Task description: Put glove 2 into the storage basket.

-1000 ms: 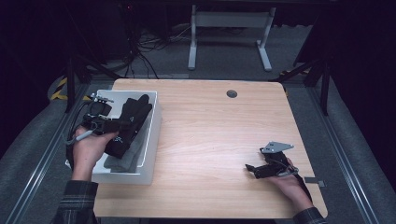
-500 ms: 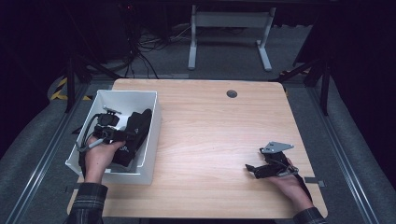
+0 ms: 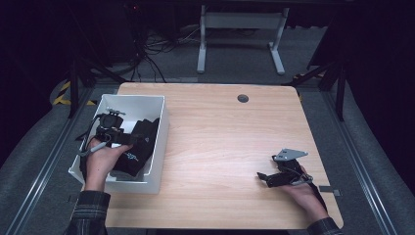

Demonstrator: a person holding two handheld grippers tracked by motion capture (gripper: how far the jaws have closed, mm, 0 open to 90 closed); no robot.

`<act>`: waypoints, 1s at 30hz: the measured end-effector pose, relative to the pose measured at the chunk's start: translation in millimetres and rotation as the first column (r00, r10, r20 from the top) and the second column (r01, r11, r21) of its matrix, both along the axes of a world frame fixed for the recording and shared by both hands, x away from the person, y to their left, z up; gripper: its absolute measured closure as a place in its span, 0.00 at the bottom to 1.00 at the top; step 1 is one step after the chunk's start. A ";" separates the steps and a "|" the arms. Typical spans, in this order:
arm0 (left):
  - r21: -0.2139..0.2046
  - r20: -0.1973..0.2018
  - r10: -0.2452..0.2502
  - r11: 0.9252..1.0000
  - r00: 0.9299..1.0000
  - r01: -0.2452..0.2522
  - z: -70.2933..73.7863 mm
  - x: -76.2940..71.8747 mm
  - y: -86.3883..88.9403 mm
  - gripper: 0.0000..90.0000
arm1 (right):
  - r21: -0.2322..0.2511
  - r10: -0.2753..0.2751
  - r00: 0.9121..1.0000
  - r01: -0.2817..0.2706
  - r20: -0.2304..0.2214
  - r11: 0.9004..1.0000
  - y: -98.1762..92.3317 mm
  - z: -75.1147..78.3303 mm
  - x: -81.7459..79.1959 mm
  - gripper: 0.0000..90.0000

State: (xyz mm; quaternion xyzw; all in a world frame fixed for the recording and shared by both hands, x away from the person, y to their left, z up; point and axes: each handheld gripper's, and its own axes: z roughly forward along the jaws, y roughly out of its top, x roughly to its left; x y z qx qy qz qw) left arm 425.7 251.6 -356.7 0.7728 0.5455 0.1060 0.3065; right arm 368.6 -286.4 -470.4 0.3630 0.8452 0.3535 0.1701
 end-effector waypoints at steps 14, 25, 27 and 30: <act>-0.044 0.081 -0.092 0.994 0.992 0.096 29.6 -6.0 -26.5 0.20 | 0.000 0.000 1.000 0.000 -0.001 1.000 0.0 0.0 -0.1 0.09; -0.071 0.123 -0.186 0.978 0.975 0.196 42.8 -9.3 -61.9 0.20 | 0.001 0.003 1.000 -0.003 -0.001 1.000 0.0 0.0 -0.1 0.09; -0.069 0.128 -0.200 0.975 0.971 0.209 44.4 -9.9 -67.6 0.20 | 0.001 0.003 1.000 -0.003 -0.002 1.000 0.0 0.0 -0.1 0.09; -0.067 0.136 -0.229 0.969 0.964 0.239 46.5 -11.5 -80.0 0.20 | 0.001 0.003 1.000 -0.003 -0.002 1.000 0.0 0.1 -0.1 0.09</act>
